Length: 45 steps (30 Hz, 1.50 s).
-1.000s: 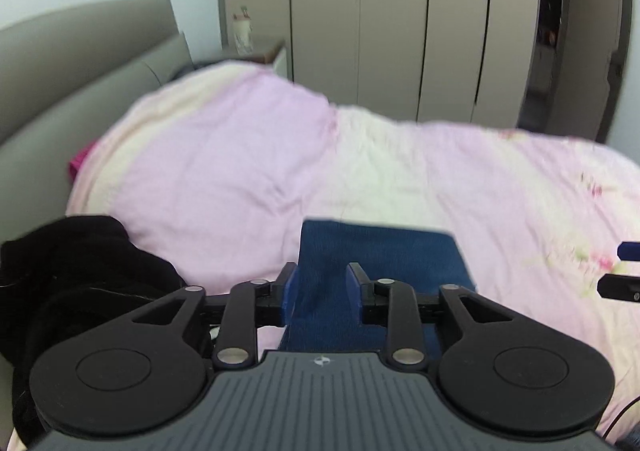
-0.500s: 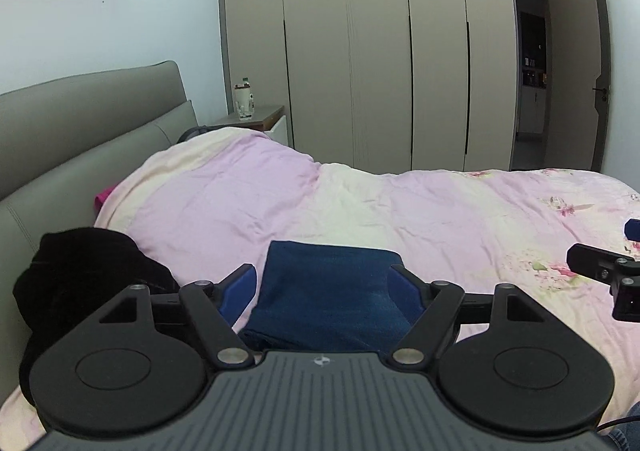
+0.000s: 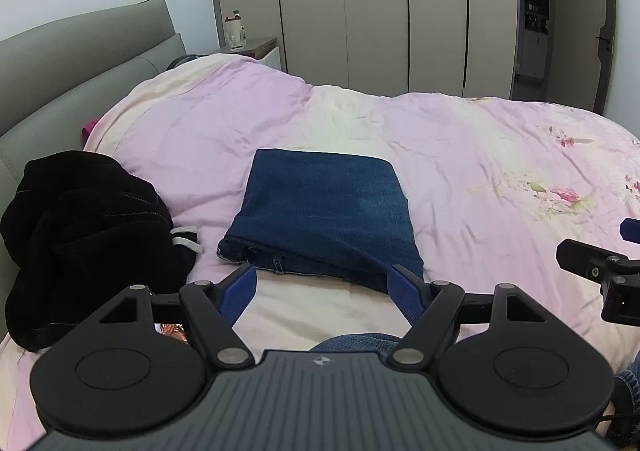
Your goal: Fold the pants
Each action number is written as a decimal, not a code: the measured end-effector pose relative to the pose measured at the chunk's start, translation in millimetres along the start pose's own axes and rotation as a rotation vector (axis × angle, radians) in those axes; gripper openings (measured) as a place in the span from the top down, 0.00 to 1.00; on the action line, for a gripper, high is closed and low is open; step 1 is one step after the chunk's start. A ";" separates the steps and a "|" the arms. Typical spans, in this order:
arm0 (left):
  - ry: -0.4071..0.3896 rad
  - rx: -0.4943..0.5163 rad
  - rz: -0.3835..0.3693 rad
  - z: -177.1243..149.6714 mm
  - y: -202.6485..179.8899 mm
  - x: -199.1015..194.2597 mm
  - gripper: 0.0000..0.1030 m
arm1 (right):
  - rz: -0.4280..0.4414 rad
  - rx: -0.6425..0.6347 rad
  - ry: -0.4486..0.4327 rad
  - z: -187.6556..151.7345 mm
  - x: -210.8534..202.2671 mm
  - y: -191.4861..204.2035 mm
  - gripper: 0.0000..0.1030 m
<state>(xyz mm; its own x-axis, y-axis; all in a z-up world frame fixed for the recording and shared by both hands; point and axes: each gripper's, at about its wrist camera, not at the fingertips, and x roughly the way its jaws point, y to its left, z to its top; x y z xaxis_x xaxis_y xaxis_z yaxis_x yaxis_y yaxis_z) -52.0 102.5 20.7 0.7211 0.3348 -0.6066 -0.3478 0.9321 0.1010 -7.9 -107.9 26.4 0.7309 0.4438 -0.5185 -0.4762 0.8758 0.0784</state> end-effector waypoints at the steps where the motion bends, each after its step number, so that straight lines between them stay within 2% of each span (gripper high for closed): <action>1: -0.003 0.000 -0.003 0.6 -0.9 -0.6 0.15 | 0.006 0.010 -0.002 -1.1 -1.9 -0.9 0.05; 20: -0.024 0.033 -0.019 5.1 -11.3 -4.8 0.15 | 0.021 0.018 -0.044 2.6 -12.8 -4.8 0.05; 45: -0.031 0.045 -0.021 6.7 -13.9 -7.9 0.15 | 0.018 0.029 -0.050 2.8 -15.2 -5.5 0.05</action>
<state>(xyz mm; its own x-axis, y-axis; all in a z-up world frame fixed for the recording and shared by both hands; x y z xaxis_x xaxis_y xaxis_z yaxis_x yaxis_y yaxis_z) -48.9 87.9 29.3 0.7466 0.3183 -0.5842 -0.3055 0.9441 0.1240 -15.1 -118.9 36.2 0.7465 0.4675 -0.4735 -0.4753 0.8726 0.1123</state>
